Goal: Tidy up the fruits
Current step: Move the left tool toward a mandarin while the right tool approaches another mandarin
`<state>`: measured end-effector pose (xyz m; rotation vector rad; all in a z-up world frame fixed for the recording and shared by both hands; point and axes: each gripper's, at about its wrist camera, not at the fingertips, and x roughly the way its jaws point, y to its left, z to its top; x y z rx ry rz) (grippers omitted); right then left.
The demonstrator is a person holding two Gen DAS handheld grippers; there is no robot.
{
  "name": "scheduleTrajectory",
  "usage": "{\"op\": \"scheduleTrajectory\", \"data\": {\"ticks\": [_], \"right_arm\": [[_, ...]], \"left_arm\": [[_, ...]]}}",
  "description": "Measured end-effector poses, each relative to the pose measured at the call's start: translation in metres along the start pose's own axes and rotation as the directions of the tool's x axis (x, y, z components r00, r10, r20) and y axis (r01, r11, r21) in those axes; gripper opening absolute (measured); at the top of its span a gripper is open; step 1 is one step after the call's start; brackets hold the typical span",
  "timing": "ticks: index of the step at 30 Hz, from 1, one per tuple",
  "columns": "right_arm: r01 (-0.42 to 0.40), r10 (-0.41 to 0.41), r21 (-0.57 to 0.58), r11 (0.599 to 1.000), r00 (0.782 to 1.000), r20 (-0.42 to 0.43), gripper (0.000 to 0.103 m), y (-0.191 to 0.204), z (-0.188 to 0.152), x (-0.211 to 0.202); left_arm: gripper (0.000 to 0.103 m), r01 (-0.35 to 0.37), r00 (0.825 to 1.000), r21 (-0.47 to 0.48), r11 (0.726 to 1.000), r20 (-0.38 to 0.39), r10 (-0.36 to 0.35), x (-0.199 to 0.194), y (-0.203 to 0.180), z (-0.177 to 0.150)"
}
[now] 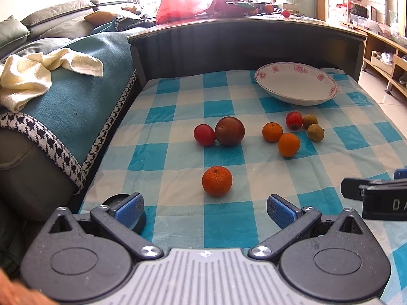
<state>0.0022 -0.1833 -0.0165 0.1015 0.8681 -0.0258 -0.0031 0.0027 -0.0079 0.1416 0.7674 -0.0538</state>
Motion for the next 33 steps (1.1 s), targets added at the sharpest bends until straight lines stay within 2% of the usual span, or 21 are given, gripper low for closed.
{"op": "scheduleTrajectory", "data": {"ticks": [4,14,18,25,33], "right_arm": [[-0.019,0.019,-0.019,1.0,1.0,0.017,0.093,0.003,0.005,-0.004],[-0.004,0.007,-0.11,0.994,1.0,0.03,0.091,0.008,0.015,0.002],[-0.057,0.065,-0.154,0.986,0.997,0.046,0.089,0.006,0.028,0.008],[-0.156,0.162,-0.207,0.966,0.987,0.01,0.08,0.013,0.053,0.039],[-0.225,0.226,-0.249,0.942,0.974,-0.026,0.07,0.021,0.055,0.061]], "left_arm": [[0.103,0.0,1.0,0.036,0.999,0.02,-0.001,0.004,0.002,-0.002],[0.103,0.029,1.0,0.012,1.0,0.011,-0.029,0.024,0.014,0.012],[0.103,0.012,1.0,0.036,0.999,-0.001,-0.012,0.034,0.013,0.018],[0.103,0.062,0.998,0.087,0.994,-0.028,-0.059,0.054,0.003,0.023],[0.103,0.05,0.999,0.111,0.993,0.015,-0.052,0.061,0.002,0.022]]}}
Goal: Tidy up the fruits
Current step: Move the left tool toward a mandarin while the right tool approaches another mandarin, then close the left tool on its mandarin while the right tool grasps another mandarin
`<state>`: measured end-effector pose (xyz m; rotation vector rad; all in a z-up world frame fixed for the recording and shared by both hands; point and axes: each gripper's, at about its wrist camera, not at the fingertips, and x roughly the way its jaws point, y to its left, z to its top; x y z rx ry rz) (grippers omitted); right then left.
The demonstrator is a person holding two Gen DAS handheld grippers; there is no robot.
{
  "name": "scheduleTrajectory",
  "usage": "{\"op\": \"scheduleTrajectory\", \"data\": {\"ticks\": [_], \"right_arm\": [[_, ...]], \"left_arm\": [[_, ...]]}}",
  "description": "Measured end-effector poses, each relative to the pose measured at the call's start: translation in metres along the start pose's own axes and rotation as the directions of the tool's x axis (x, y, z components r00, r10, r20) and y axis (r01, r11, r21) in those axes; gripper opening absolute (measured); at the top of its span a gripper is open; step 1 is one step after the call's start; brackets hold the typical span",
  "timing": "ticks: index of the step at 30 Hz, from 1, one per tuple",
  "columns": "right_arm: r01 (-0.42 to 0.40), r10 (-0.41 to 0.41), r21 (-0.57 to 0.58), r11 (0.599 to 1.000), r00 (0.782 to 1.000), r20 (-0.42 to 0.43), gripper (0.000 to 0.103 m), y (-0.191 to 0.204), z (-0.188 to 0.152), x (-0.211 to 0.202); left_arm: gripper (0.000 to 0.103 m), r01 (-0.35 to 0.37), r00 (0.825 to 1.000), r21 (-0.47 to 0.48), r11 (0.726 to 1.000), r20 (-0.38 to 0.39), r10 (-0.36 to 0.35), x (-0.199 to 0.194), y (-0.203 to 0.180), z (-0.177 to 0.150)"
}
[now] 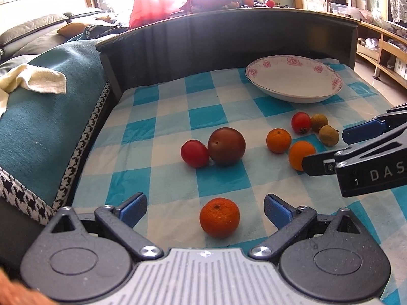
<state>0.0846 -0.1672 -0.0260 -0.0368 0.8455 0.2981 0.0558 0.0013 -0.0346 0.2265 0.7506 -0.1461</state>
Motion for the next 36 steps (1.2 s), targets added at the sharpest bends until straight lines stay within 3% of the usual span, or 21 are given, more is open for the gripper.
{"op": "scheduleTrajectory", "data": {"ticks": [2,5,7,9,19,21,28,30,36], "right_arm": [[0.004,-0.004,-0.013,1.0,1.0,-0.014,0.067,-0.001,-0.001,0.007],[-0.019,0.018,-0.01,1.0,0.999,-0.031,0.054,-0.003,-0.002,0.015],[-0.028,0.028,-0.012,1.0,0.999,-0.034,0.054,-0.002,-0.002,0.019],[-0.042,0.04,-0.033,0.999,0.998,-0.037,0.049,0.001,-0.003,0.024],[-0.031,0.03,-0.077,0.997,0.999,-0.013,0.032,0.003,-0.005,0.029],[-0.04,0.039,-0.072,0.997,0.999,-0.009,0.024,0.002,-0.005,0.029],[-0.033,0.034,-0.102,0.994,0.999,0.003,0.024,0.005,-0.005,0.03],[-0.032,0.032,-0.102,0.994,0.999,0.001,0.023,0.005,-0.005,0.029],[-0.032,0.033,-0.095,0.995,0.999,0.009,0.023,0.005,-0.004,0.022]], "left_arm": [[0.103,0.01,1.0,-0.007,1.0,0.0,-0.01,0.003,0.001,-0.002],[0.099,0.01,1.0,-0.008,1.0,-0.002,-0.01,0.007,0.003,-0.005],[0.095,0.01,1.0,-0.012,1.0,-0.009,-0.01,0.011,0.003,-0.006],[0.084,0.023,1.0,-0.02,1.0,-0.018,-0.024,0.014,0.003,-0.007],[0.06,0.08,0.997,-0.057,0.995,-0.017,-0.081,0.012,0.002,-0.007],[0.056,0.084,0.996,-0.063,0.994,-0.019,-0.085,0.012,0.002,-0.007],[0.049,0.106,0.994,-0.079,0.991,-0.023,-0.108,0.011,0.004,-0.007],[0.043,0.112,0.993,-0.085,0.99,-0.027,-0.115,0.011,0.004,-0.007],[0.042,0.145,0.989,-0.083,0.986,-0.017,-0.147,0.009,0.001,-0.001]]}}
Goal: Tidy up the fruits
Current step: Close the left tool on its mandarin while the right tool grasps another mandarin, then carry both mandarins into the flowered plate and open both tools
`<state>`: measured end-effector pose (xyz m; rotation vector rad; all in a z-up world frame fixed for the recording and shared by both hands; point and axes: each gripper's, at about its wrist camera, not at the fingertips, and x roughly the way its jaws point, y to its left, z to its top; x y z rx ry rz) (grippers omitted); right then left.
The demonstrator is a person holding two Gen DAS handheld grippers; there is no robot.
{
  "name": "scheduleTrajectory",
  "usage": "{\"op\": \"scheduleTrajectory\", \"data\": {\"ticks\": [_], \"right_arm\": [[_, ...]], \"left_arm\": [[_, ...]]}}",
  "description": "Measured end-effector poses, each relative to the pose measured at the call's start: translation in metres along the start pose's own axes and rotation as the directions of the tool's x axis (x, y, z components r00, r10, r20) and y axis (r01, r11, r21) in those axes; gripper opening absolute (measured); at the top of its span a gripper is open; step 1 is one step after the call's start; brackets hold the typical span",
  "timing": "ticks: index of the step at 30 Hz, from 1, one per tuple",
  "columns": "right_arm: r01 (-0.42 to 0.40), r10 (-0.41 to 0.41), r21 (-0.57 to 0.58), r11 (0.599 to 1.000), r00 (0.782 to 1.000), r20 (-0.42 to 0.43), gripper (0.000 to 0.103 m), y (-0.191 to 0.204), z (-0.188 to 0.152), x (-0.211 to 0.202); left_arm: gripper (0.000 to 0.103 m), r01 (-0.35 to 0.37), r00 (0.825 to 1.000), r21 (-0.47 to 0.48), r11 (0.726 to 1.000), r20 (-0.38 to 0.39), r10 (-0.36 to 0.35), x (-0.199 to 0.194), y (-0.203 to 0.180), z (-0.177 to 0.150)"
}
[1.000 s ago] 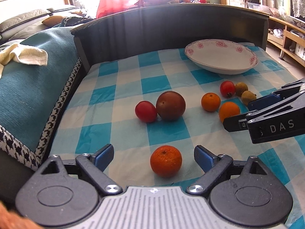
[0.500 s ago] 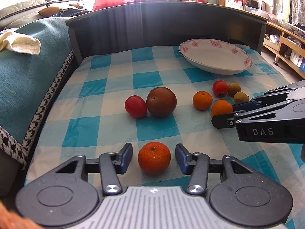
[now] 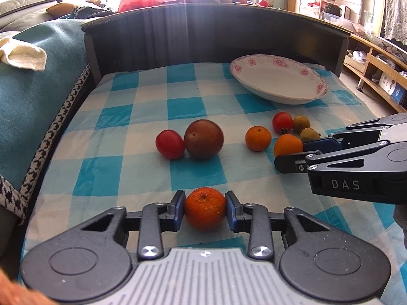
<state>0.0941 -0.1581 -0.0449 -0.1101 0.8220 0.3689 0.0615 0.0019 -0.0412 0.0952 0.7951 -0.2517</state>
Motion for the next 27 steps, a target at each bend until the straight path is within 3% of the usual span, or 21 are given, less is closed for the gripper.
{"op": "scheduleTrajectory", "data": {"ticks": [13,27], "right_arm": [[0.032,-0.039,0.088,0.996,0.996,0.08,0.023,-0.027,0.012,-0.024],[0.122,-0.143,0.149,0.981,0.98,0.138,0.023,-0.078,0.041,-0.013]], "left_arm": [[0.042,0.064,0.995,0.024,0.998,0.081,-0.066,0.009,-0.024,0.046],[0.042,0.084,0.986,0.11,0.99,0.133,-0.099,0.066,-0.057,0.115]]}}
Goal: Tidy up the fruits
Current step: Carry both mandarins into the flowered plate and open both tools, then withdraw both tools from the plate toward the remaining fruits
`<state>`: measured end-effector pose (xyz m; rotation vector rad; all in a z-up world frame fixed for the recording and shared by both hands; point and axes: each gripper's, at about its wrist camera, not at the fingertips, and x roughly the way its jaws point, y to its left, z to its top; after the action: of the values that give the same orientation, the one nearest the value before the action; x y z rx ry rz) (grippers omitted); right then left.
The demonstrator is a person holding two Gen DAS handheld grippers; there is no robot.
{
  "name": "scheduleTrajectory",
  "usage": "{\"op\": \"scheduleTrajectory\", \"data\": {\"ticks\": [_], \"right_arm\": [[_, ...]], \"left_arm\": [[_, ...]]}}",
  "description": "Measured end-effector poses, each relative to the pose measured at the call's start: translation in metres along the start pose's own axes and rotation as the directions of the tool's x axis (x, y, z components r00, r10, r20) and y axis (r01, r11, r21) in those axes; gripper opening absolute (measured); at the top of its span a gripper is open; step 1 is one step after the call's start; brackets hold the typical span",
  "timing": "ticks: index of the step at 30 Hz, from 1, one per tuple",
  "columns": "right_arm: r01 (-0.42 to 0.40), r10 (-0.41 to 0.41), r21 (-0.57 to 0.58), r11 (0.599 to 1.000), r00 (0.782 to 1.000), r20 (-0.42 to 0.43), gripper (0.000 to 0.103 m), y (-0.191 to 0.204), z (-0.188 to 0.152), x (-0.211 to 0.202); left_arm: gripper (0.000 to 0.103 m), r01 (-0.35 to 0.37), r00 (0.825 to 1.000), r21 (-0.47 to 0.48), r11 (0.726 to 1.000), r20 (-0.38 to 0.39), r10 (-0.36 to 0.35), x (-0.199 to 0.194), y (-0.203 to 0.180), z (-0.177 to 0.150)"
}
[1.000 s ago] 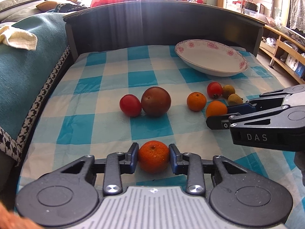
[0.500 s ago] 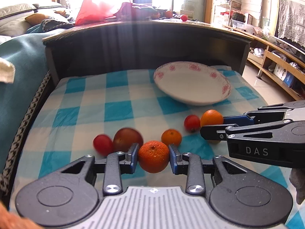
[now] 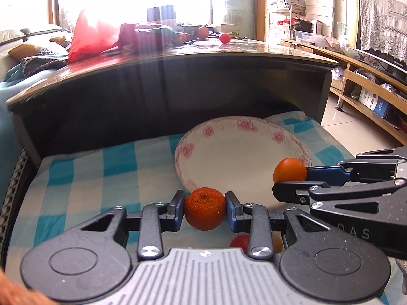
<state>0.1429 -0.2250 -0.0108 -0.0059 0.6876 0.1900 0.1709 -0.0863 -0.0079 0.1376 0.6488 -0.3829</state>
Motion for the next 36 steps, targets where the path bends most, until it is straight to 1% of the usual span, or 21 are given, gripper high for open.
{"op": "scheduleTrajectory", "data": {"ticks": [8,16,21,24,28,36], "right_arm": [[0.031,-0.031,-0.005,1.0,1.0,0.001,0.023,-0.019,0.013,0.022],[0.024,-0.024,0.014,1.0,0.999,-0.029,0.024,-0.033,0.015,0.034],[0.027,-0.026,0.023,0.999,0.999,-0.041,0.025,-0.034,0.015,0.037],[0.028,-0.027,0.024,0.999,0.999,-0.041,0.026,-0.035,0.014,0.036],[0.03,-0.029,0.029,0.999,0.999,-0.037,0.027,-0.036,0.016,0.037],[0.032,-0.031,0.041,0.999,0.999,-0.018,0.028,-0.036,0.019,0.029]], "left_arm": [[0.042,-0.004,1.0,0.021,1.0,-0.01,0.005,0.029,-0.006,0.013],[0.042,-0.011,0.999,0.026,1.0,-0.03,0.012,0.042,-0.01,0.015],[0.044,-0.012,0.999,0.028,1.0,-0.038,0.013,0.045,-0.011,0.017],[0.049,-0.018,0.999,0.022,1.0,-0.034,0.018,0.045,-0.009,0.018],[0.052,-0.017,0.999,0.017,1.0,-0.031,0.018,0.045,-0.008,0.02],[0.055,-0.02,1.0,0.009,1.0,-0.008,0.02,0.028,-0.006,0.023]]}}
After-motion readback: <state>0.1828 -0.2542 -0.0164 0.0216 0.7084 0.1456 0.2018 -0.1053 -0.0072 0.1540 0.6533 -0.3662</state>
